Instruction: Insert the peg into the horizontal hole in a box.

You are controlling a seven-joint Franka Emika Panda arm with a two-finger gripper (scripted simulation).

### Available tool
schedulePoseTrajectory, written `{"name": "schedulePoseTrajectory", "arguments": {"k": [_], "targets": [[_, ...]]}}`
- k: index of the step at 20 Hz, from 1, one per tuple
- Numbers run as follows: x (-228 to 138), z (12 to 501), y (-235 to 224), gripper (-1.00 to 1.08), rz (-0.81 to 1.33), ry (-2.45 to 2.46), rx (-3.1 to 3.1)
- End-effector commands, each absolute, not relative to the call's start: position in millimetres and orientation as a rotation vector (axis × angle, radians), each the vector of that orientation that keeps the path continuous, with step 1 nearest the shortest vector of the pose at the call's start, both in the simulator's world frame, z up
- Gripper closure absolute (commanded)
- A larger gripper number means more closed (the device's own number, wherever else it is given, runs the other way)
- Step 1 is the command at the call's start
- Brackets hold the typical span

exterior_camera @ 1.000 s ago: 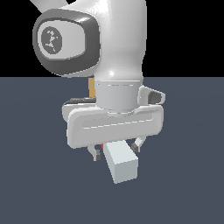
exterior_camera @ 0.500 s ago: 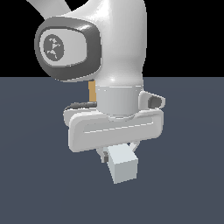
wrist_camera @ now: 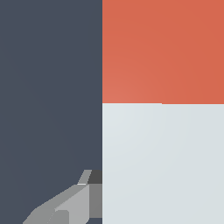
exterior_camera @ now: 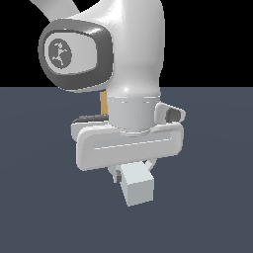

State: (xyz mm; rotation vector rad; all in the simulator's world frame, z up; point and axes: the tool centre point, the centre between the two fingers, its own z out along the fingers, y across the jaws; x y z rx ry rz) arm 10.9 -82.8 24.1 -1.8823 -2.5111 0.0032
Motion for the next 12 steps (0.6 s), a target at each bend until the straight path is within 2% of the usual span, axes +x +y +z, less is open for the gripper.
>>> {"name": "schedulePoseTrajectory", "arguments": {"k": [1, 12], "targets": [[11, 29, -79, 1.08, 0.000, -2.504, -1.897], [-1, 64, -40, 1.08, -0.001, -2.376, -2.055]]}}
